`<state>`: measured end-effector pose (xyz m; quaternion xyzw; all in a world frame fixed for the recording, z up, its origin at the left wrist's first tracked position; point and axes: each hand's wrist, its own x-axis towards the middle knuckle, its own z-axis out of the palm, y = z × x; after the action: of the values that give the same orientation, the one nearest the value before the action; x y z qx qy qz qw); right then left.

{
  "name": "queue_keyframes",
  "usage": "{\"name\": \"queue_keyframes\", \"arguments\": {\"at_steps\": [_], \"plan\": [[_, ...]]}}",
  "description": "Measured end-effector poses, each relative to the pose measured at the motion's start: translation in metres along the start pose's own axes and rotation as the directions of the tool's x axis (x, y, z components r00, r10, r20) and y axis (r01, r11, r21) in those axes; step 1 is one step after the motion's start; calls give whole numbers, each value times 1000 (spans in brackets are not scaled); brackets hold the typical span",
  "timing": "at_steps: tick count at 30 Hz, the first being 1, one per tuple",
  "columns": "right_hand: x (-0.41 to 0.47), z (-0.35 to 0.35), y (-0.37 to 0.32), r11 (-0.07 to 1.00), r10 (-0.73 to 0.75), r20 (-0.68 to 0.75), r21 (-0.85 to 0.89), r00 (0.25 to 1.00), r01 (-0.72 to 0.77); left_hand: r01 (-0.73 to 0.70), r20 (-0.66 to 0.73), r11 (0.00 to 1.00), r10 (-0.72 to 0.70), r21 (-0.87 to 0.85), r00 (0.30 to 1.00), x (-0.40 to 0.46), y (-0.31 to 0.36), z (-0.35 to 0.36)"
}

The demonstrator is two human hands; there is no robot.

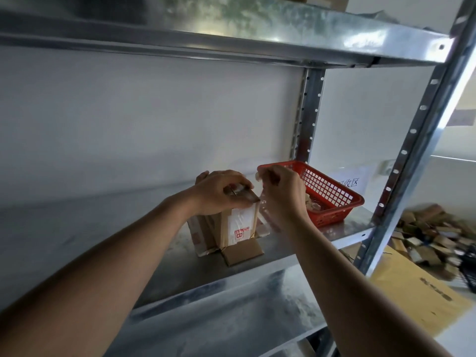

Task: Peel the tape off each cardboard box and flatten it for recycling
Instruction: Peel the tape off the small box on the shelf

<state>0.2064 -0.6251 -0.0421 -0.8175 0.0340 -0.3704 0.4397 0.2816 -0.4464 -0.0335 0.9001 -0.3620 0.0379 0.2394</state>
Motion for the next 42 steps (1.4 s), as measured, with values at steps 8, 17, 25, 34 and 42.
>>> {"name": "queue_keyframes", "arguments": {"at_steps": [8,17,25,34,42], "plan": [[39,-39,39,981,-66,113,-176,991,85,83,4,995,-83,-53,997,13,38,12],[53,-68,87,894,-37,210,-429,977,126,200,-12,970,-203,-135,979,26,65,29],[67,-66,105,888,25,434,-423,901,179,220,-23,965,-225,-142,974,26,69,34],[68,-73,97,880,-155,405,-358,901,313,228,-55,963,-238,-144,970,25,70,38],[60,-78,77,886,-368,380,-133,849,444,252,-45,966,-255,-65,966,21,70,37]]}}
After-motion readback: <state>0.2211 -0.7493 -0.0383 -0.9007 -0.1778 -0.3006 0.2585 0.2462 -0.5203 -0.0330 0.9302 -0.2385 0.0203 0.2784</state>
